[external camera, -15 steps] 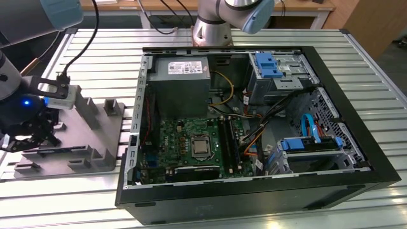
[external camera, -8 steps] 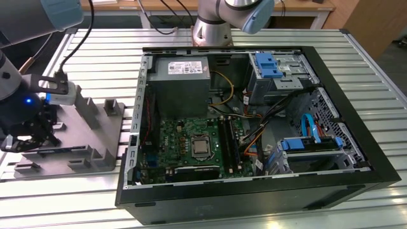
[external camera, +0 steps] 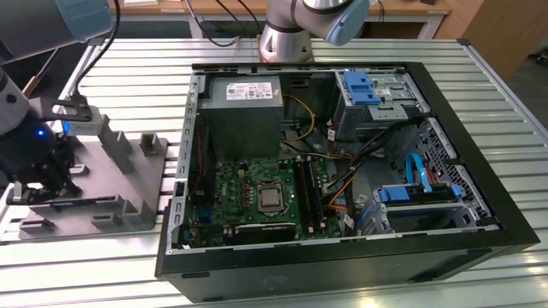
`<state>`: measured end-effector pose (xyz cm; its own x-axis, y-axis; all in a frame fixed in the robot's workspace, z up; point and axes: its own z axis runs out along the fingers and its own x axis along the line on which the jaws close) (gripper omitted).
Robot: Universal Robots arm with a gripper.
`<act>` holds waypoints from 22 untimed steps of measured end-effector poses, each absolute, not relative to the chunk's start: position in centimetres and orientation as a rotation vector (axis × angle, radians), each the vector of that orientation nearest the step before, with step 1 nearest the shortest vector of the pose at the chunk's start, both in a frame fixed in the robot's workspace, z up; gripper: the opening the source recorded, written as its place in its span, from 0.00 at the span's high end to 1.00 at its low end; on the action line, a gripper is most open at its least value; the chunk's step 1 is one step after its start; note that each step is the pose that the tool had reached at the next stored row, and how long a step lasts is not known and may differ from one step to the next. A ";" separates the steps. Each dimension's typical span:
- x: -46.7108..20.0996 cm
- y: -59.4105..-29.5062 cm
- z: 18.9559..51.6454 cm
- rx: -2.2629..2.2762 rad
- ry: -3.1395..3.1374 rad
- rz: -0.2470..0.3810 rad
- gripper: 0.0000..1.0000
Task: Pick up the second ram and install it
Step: 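Pick up the second ram and move it above second insertion slot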
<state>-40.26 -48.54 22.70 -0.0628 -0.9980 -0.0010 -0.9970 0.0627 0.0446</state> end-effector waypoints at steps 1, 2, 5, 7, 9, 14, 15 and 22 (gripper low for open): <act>-40.3 -48.5 22.7 2.145 -2.254 -0.051 0.90; -40.3 -48.5 22.7 2.159 -2.240 -0.051 0.90; -40.3 -48.5 22.7 2.202 -2.197 -0.050 0.90; -40.3 -48.5 22.7 2.229 -2.169 -0.050 0.90; -40.3 -48.5 22.7 2.255 -2.142 -0.049 0.90; -40.3 -48.5 22.7 2.318 -2.071 -0.047 0.90; -40.3 -48.5 22.7 2.331 -2.057 -0.047 0.90; -40.3 -48.5 22.7 2.407 -1.965 -0.045 0.90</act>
